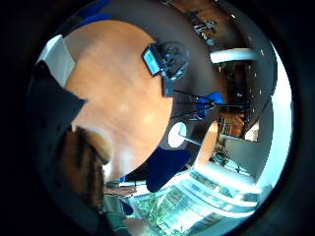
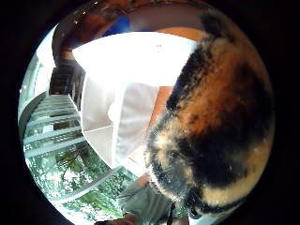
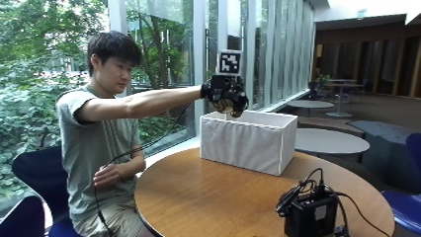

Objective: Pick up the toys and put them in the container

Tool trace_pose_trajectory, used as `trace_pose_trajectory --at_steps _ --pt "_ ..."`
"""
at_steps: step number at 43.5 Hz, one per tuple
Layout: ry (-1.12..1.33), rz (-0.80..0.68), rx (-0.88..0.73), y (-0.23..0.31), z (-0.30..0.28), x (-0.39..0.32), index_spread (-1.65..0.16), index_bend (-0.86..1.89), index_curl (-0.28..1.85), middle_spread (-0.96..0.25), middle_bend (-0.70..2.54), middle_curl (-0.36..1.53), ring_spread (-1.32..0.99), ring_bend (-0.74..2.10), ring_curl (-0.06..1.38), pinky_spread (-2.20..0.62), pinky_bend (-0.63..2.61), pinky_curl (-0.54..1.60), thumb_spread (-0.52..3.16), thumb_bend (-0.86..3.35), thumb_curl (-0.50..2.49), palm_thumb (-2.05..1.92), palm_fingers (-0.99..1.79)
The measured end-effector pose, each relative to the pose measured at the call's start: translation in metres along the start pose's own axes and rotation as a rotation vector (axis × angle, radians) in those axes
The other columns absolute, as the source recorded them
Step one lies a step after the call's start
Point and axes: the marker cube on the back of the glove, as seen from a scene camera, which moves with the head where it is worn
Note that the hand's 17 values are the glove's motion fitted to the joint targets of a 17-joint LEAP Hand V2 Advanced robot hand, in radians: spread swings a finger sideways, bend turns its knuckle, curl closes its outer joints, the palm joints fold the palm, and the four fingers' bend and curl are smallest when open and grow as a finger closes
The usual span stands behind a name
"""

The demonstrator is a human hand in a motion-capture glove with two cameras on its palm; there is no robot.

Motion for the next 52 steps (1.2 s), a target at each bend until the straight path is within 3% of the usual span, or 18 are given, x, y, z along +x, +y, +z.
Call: trace_pose_trajectory --at_steps 7,12,23,27,32,38,41,44,50,52 --pt "0.032 0.024 0.11 0.002 -0.049 -0.016 -0.27 1.13 0.62 -0.2 1.25 0.88 -0.41 1.32 0.69 -0.37 0.92 0.45 0.49 0.34 1.04 0.65 0.84" --pt "-0.005 -0.052 0.172 0.001 -0.075 -0.05 -0.27 1.13 0.66 -0.2 1.28 0.9 -0.42 1.34 0.72 -0.37 0.94 0.47 0.46 0.35 1.08 0.64 0.81" --pt "0.0 -0.235 0.2 -0.022 -0.086 -0.159 -0.27 1.13 0.76 -0.2 1.31 0.93 -0.42 1.37 0.76 -0.37 0.99 0.49 0.41 0.36 1.17 0.61 0.76" --pt "-0.034 -0.162 0.191 -0.033 -0.09 -0.198 -0.27 1.13 0.8 -0.2 1.32 0.94 -0.42 1.38 0.77 -0.37 1.0 0.5 0.39 0.37 1.2 0.61 0.75" --pt "0.028 -0.301 0.2 -0.036 -0.092 -0.227 -0.27 1.12 0.84 -0.19 1.33 0.95 -0.42 1.39 0.78 -0.37 1.01 0.51 0.38 0.37 1.23 0.59 0.74" --pt "-0.064 -0.07 0.187 -0.052 -0.093 -0.265 -0.28 1.11 0.89 -0.19 1.34 0.95 -0.43 1.4 0.79 -0.37 1.02 0.51 0.36 0.37 1.27 0.58 0.73" --pt "0.031 -0.263 0.2 -0.049 -0.084 -0.269 -0.27 1.1 0.91 -0.19 1.35 0.96 -0.43 1.4 0.8 -0.37 1.03 0.51 0.35 0.38 1.29 0.58 0.73" --pt "0.05 -0.304 0.196 -0.052 -0.08 -0.28 -0.28 1.08 0.93 -0.19 1.35 0.96 -0.43 1.4 0.8 -0.37 1.04 0.51 0.36 0.36 1.3 0.56 0.72" --pt "0.106 -0.309 0.1 -0.056 -0.069 -0.295 -0.28 0.82 0.94 -0.2 1.2 0.91 -0.4 1.36 0.79 -0.35 1.17 0.55 0.45 0.25 1.25 0.48 0.4" --pt "0.105 -0.327 0.051 -0.055 -0.064 -0.298 -0.26 0.6 0.88 -0.21 1.06 0.85 -0.38 1.3 0.77 -0.32 1.18 0.55 0.64 0.19 1.19 0.33 0.04"
